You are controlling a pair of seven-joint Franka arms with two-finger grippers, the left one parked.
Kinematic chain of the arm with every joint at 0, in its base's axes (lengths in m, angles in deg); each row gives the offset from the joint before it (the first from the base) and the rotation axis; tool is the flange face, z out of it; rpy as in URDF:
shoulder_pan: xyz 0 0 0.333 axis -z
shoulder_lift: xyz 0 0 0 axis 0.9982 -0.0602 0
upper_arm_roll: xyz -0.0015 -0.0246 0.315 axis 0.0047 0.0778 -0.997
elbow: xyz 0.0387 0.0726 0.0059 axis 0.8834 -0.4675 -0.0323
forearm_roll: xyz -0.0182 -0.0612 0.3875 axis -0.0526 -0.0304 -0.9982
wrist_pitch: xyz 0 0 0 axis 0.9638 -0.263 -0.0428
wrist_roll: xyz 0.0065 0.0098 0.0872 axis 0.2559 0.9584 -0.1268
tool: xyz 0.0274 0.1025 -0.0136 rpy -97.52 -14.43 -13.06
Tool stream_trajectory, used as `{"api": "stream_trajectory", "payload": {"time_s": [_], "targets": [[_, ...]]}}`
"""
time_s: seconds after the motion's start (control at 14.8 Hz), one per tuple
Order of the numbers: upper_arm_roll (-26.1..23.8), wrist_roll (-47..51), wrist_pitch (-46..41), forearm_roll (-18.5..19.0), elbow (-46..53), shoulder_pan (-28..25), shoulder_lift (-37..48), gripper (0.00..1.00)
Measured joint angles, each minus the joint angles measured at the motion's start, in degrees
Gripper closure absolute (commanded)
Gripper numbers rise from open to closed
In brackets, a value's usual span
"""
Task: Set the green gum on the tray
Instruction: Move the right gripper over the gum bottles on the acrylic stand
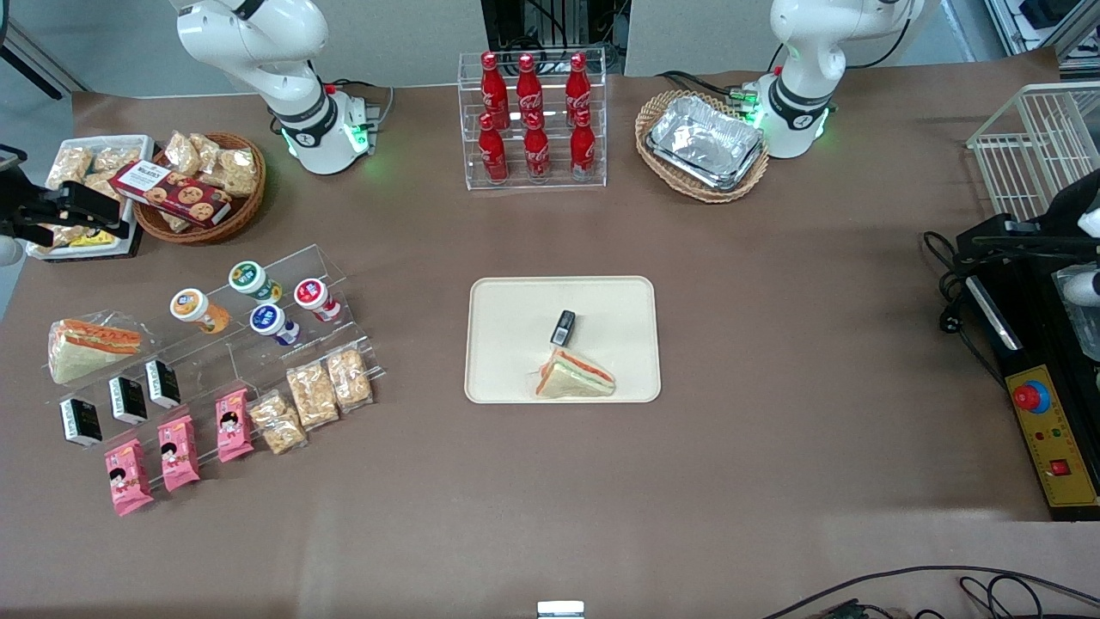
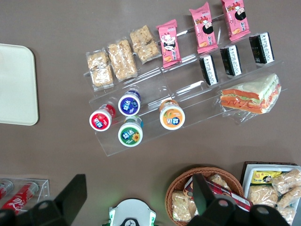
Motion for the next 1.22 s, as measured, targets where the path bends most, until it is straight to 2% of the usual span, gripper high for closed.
{"api": "stream_trajectory", "payload": {"time_s": [0.75, 1.22], "targets": [[-0.59, -0.03, -0.71, -0.17, -0.51, -0.36, -0.23, 0.00], [-0.71, -0.02, -0.41, -2.24, -5.73, -0.37, 1.60, 0.00]]}}
